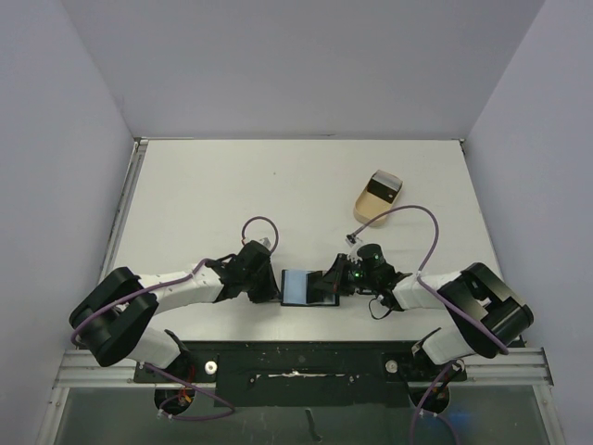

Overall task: Put the credit cards into the card holder
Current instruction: Insert the credit card into the card holder.

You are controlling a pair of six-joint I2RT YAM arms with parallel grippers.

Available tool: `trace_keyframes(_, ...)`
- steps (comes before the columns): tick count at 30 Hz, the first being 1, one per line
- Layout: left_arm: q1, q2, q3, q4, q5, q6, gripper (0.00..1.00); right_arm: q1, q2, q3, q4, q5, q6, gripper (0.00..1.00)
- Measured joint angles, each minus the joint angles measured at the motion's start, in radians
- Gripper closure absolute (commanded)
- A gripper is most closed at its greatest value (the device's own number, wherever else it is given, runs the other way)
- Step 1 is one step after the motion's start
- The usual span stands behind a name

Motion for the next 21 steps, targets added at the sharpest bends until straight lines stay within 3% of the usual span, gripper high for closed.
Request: trace_keyframes(21, 0.0, 0.007, -0.005, 0.022, 0.014, -0.004, 1.0, -0.047, 0.035, 0.002, 0.019, -0.077, -0.09, 0.96)
